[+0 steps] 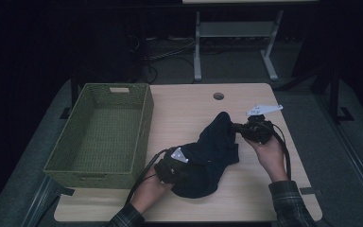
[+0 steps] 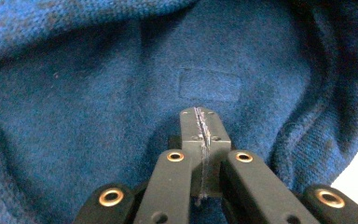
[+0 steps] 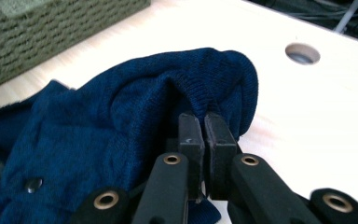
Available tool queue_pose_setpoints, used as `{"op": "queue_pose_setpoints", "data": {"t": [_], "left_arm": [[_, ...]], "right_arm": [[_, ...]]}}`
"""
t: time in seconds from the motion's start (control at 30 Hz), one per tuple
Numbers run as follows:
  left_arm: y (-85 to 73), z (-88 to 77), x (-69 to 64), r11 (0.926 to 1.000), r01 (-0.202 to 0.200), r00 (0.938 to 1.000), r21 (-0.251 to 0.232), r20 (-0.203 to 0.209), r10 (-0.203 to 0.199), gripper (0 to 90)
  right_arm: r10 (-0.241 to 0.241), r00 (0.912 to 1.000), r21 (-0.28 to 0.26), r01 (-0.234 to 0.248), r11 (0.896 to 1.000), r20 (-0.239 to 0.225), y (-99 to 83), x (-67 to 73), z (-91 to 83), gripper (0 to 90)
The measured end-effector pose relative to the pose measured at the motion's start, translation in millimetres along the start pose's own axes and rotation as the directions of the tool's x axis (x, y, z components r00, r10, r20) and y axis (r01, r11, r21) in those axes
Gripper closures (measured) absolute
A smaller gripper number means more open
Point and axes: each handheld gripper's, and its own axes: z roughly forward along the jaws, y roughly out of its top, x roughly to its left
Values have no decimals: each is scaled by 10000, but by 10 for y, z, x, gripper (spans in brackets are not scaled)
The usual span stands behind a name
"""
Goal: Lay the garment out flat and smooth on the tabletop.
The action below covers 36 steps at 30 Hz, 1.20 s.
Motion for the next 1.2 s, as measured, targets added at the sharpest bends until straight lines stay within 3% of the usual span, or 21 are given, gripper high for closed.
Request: {"op": "queue_pose_setpoints", "data": {"t": [0.27, 0.73, 1.0, 1.07, 1.17, 1.2], "left_arm": [[2, 5, -8, 10000, -11, 10000, -10, -20, 11, 898], [4, 0, -1, 10000, 8, 10000, 54, 42, -9, 899], [6, 1, -8, 10000, -20, 10000, 53, 32, 20, 899], [5, 0, -6, 10000, -17, 10000, 54, 49, 16, 899], [2, 0, 5, 10000, -1, 10000, 31, 96, 1, 899], [2, 0, 10, 10000, 9, 9999, 30, 114, -9, 899]], "right_arm": [[-43, 10000, 85, 43, 10000, 10, 235, -23, 200, 874], [23, 9997, 325, -32, 9995, 255, 675, -220, 538, 877], [164, 9990, 453, -182, 9988, 406, 799, -318, 781, 877], [71, 9996, 451, -83, 9989, 274, 790, -296, 806, 857], [37, 10000, 403, -34, 9992, -64, 764, -243, 776, 705], [32, 10000, 294, -30, 9996, -78, 743, -220, 740, 696]]}}
